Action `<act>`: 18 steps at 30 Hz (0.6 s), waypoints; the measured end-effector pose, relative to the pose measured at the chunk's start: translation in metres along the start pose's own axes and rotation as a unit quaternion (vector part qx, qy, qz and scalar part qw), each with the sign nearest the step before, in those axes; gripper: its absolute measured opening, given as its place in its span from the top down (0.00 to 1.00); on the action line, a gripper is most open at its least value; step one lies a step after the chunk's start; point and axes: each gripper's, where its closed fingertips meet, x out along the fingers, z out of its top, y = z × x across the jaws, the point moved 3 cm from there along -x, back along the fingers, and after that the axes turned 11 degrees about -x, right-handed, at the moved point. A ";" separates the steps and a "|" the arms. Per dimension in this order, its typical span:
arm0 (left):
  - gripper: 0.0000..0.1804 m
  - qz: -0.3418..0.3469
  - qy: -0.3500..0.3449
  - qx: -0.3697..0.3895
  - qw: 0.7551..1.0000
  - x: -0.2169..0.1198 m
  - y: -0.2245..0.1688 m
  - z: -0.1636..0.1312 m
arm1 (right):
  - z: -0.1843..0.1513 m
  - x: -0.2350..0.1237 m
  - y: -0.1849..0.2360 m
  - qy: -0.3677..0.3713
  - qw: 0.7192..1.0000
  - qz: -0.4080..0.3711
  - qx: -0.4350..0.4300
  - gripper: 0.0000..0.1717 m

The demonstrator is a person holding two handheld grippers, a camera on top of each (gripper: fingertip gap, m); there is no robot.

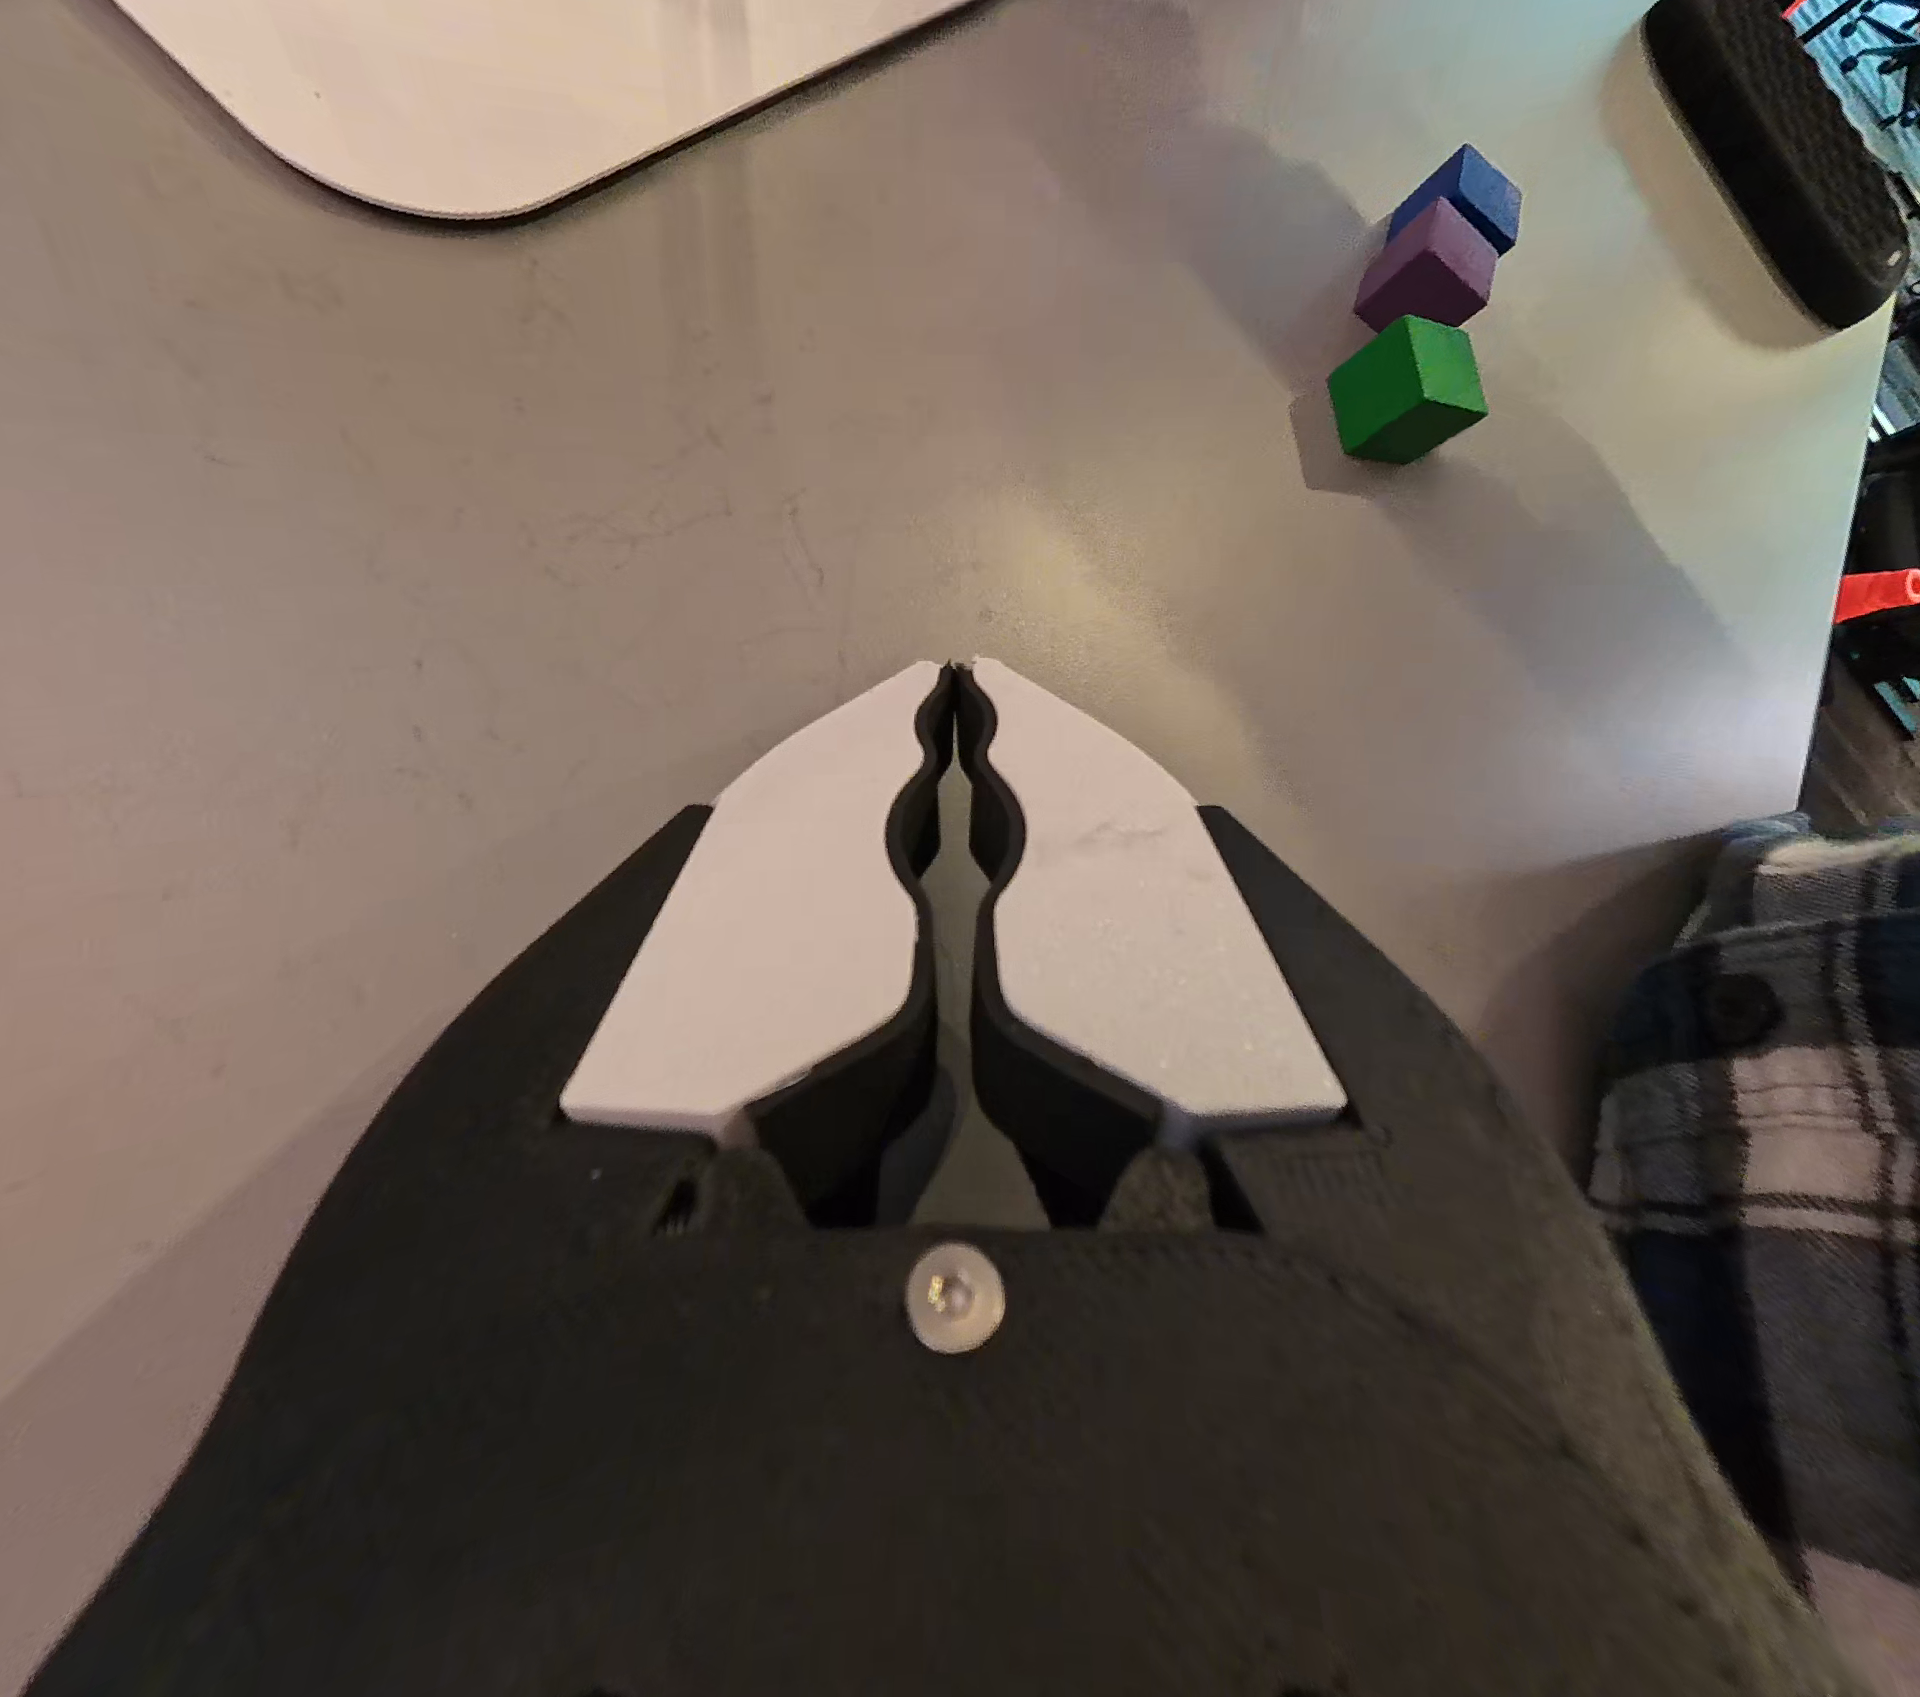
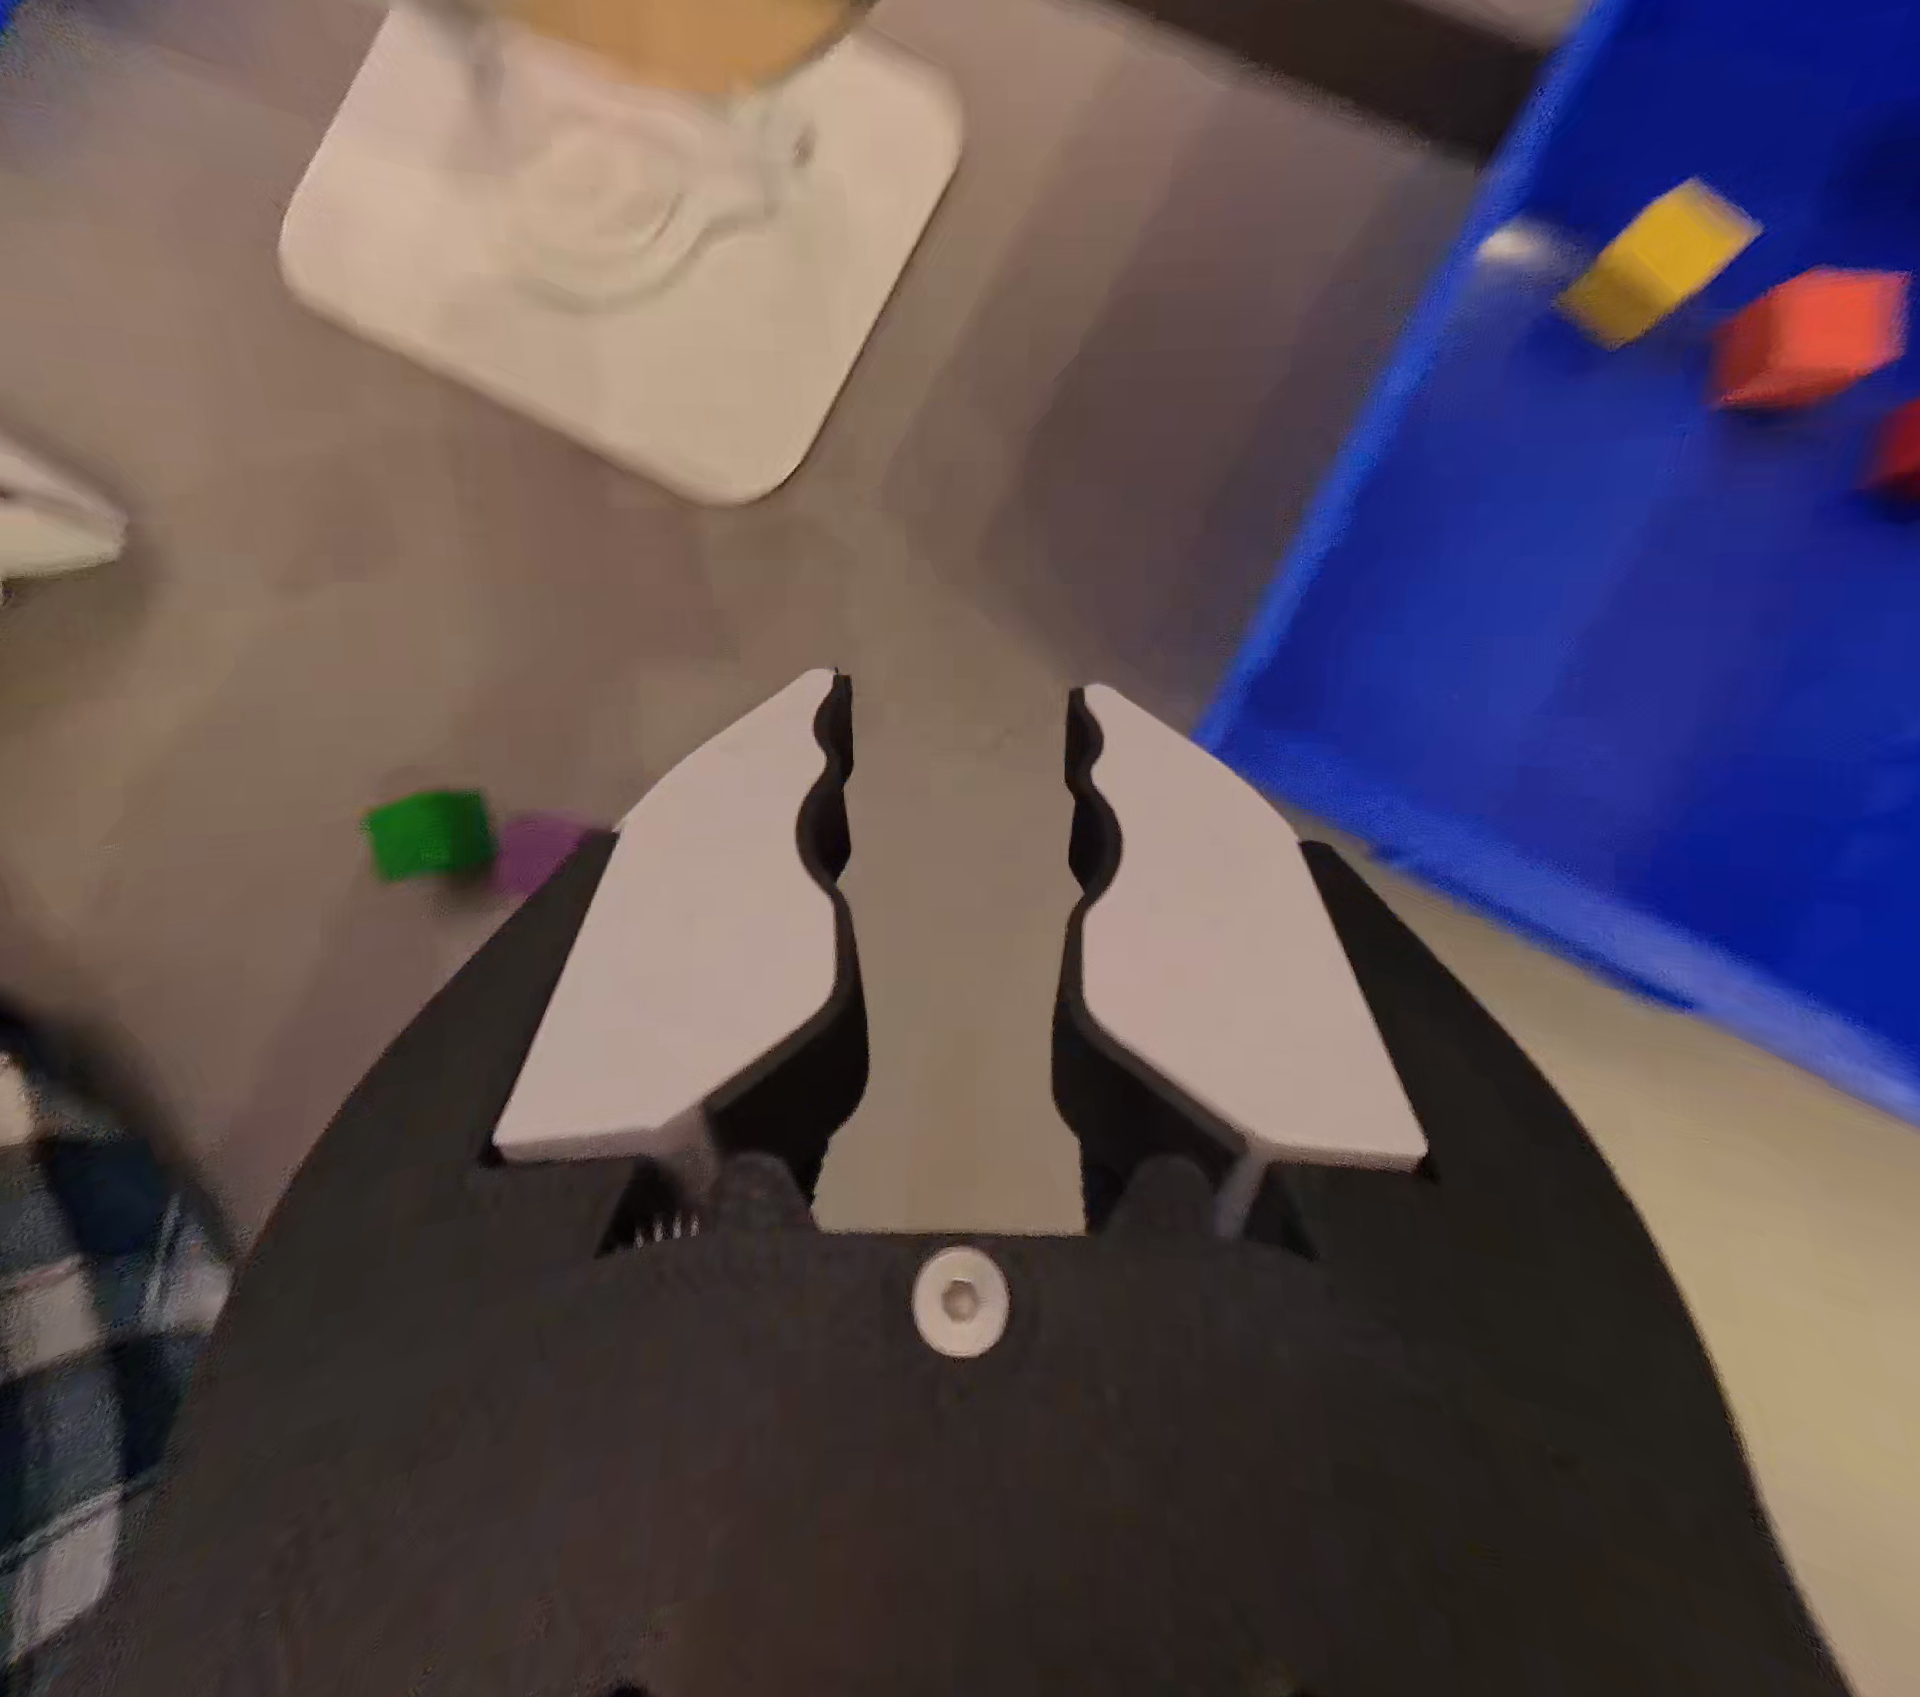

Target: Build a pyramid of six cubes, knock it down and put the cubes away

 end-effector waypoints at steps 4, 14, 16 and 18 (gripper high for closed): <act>1.00 -0.005 0.004 0.005 1.000 0.001 -0.002 -0.001 | -0.044 0.021 0.071 0.065 0.997 0.037 -0.027 0.74; 1.00 -0.018 0.017 0.021 0.999 0.002 -0.006 -0.003 | -0.093 0.061 0.129 0.126 0.992 0.022 -0.010 0.72; 1.00 -0.020 0.019 0.025 0.999 0.003 -0.007 -0.004 | -0.097 0.066 0.133 0.130 0.991 0.025 -0.011 0.74; 1.00 -0.022 0.021 0.029 0.999 0.003 -0.008 -0.005 | -0.098 0.069 0.136 0.130 0.991 0.026 -0.014 0.77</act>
